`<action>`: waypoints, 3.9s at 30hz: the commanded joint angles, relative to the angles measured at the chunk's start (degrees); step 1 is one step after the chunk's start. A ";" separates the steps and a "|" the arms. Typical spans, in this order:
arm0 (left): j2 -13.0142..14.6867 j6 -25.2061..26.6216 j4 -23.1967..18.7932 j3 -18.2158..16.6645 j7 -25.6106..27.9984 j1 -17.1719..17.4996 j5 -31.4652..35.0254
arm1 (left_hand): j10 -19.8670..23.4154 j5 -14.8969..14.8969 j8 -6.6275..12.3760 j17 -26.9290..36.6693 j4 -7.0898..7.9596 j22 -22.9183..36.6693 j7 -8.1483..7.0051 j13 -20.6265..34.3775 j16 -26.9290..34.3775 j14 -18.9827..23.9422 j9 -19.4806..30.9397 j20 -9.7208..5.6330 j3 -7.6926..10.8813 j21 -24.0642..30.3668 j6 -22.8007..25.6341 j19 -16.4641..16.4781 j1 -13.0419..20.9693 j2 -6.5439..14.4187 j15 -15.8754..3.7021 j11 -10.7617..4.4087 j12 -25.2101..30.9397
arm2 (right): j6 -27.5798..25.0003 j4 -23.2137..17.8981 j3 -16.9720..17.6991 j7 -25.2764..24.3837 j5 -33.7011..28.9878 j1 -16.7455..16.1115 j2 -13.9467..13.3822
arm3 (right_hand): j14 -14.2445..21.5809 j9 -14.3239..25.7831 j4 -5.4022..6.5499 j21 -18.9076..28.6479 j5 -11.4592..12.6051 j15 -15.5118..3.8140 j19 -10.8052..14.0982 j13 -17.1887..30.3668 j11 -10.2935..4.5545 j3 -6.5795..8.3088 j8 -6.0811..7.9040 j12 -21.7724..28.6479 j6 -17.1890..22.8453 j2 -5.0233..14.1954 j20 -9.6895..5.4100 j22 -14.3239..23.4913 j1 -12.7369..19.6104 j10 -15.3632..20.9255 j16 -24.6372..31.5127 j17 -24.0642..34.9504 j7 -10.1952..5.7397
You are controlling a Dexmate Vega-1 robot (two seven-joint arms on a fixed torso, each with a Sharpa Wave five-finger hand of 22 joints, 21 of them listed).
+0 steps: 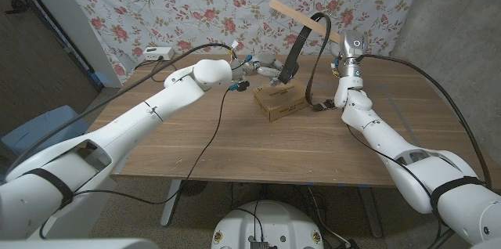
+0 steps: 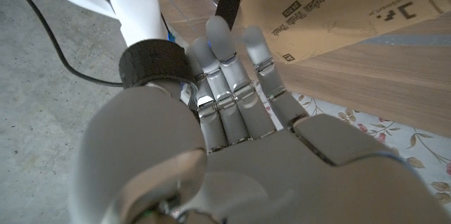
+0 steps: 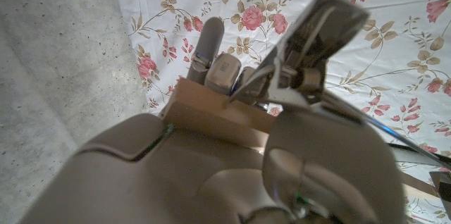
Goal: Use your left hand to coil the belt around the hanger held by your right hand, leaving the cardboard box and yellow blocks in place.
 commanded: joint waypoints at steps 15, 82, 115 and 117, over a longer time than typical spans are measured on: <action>-2.79 -7.00 -0.70 -5.44 8.08 -0.30 -5.75 | 1.70 0.64 -0.53 1.80 -1.05 -0.10 2.81 1.53 0.02 0.80 1.82 -2.75 2.41 0.46 3.74 0.69 0.85 -1.06 0.08 -1.17 -0.12 | 1.48 0.22 -6.22 0.60 -7.19 -1.41 -5.19 | -2.09 -0.81 -0.13 -0.18 -0.17 -1.18 -1.53 0.08 -0.07 0.02 0.61 -0.08 -0.56 2.54 -3.00 0.15 -2.57 -1.44 0.11 -0.03 0.16; -8.48 14.26 5.35 -4.29 28.15 -19.40 12.78 | 2.98 1.60 -4.11 2.76 0.90 0.05 2.46 2.95 -2.36 2.52 2.65 -3.38 3.53 1.21 5.68 0.75 1.90 -1.98 -0.27 -1.26 -2.90 | 34.80 -4.71 11.86 -16.08 -26.72 -9.96 -1.88 | -9.34 -2.92 0.68 -4.04 1.78 -1.24 -6.92 -2.71 -0.52 -3.67 2.34 -3.85 -4.34 1.67 -4.44 -0.08 -3.08 -7.22 0.42 0.12 -0.75; -5.58 16.62 11.16 -1.64 26.66 -15.11 15.37 | 3.36 1.51 -5.11 3.41 1.86 -0.01 2.31 3.91 -3.48 2.77 3.36 -3.34 3.47 1.36 6.05 0.65 2.51 -2.39 -0.18 -1.22 -4.39 | 54.20 -1.67 16.53 -7.88 5.36 -3.91 2.85 | -8.63 -1.78 1.10 -8.25 4.27 -1.26 -3.55 -0.80 -0.29 -4.65 3.39 -2.80 -4.87 2.38 -4.66 -0.06 -3.14 -7.00 0.62 0.15 0.03; -4.73 16.53 10.43 -0.93 25.64 -14.46 15.77 | 3.45 1.51 -5.12 3.55 1.97 -0.01 2.36 3.86 -3.48 2.75 3.55 -3.35 3.45 1.37 5.88 0.72 2.51 -2.37 0.08 -1.20 -4.52 | 51.96 -1.15 15.48 -7.59 6.54 -3.01 2.18 | -8.66 -1.86 1.08 -8.32 4.31 -1.24 -3.53 -0.47 -0.24 -4.68 3.36 -2.48 -4.83 2.40 -4.64 -0.02 -3.12 -7.06 0.61 0.15 -0.03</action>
